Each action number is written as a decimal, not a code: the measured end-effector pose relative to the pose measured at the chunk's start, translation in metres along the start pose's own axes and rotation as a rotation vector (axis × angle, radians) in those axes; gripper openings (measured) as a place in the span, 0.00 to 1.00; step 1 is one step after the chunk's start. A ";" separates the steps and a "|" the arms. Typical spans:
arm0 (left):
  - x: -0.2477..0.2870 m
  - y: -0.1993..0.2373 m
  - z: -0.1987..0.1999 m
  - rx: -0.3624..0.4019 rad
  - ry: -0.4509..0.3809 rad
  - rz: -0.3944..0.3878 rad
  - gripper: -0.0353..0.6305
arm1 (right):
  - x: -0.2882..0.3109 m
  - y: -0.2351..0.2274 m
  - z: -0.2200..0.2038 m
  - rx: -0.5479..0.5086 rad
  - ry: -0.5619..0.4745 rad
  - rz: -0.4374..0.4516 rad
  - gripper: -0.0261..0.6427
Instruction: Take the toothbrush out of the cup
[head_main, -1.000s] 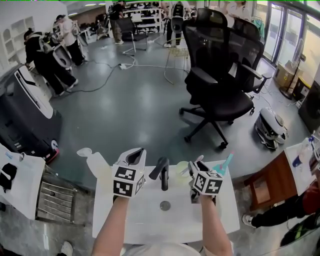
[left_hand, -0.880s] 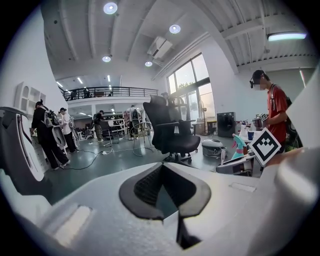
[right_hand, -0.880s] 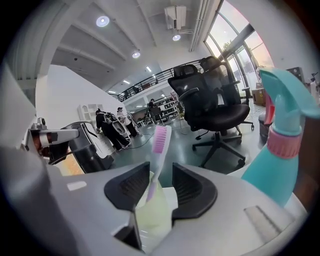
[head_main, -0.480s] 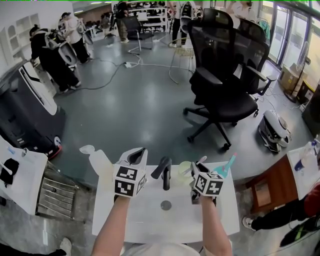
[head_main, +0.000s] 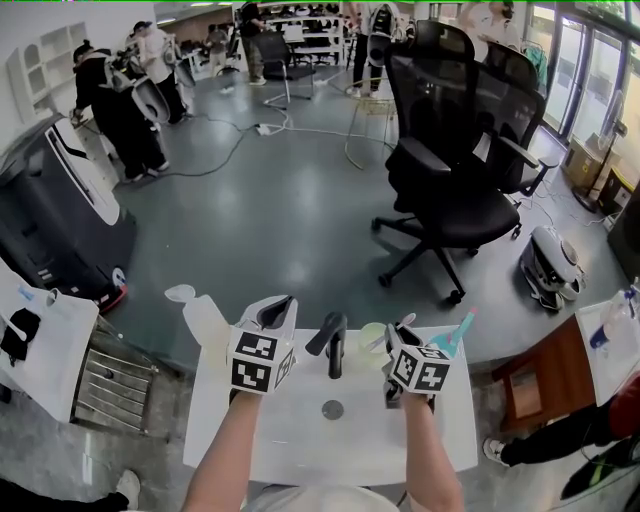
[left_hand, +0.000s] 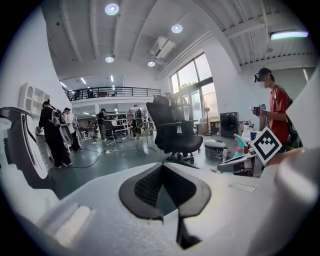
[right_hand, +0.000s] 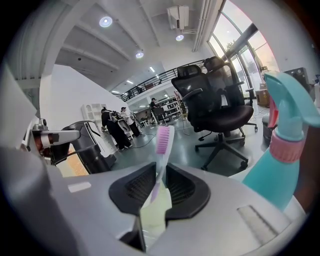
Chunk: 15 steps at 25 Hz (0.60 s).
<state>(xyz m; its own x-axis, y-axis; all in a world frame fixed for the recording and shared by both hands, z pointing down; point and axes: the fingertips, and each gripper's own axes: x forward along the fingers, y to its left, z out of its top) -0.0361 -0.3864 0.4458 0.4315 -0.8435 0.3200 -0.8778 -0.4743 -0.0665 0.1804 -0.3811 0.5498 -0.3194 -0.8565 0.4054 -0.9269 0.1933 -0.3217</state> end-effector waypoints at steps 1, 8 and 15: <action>-0.001 0.000 0.000 0.000 0.000 0.001 0.05 | -0.001 0.000 0.001 0.001 -0.003 -0.001 0.13; -0.003 -0.003 0.003 0.002 -0.005 0.004 0.05 | -0.004 0.003 0.012 -0.008 -0.023 0.007 0.10; -0.007 -0.001 0.005 -0.001 -0.012 0.009 0.05 | -0.004 0.011 0.015 -0.033 -0.021 0.024 0.08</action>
<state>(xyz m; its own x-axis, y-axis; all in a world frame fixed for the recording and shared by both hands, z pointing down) -0.0372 -0.3808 0.4391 0.4259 -0.8505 0.3085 -0.8819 -0.4664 -0.0682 0.1748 -0.3825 0.5316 -0.3374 -0.8613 0.3799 -0.9253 0.2292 -0.3022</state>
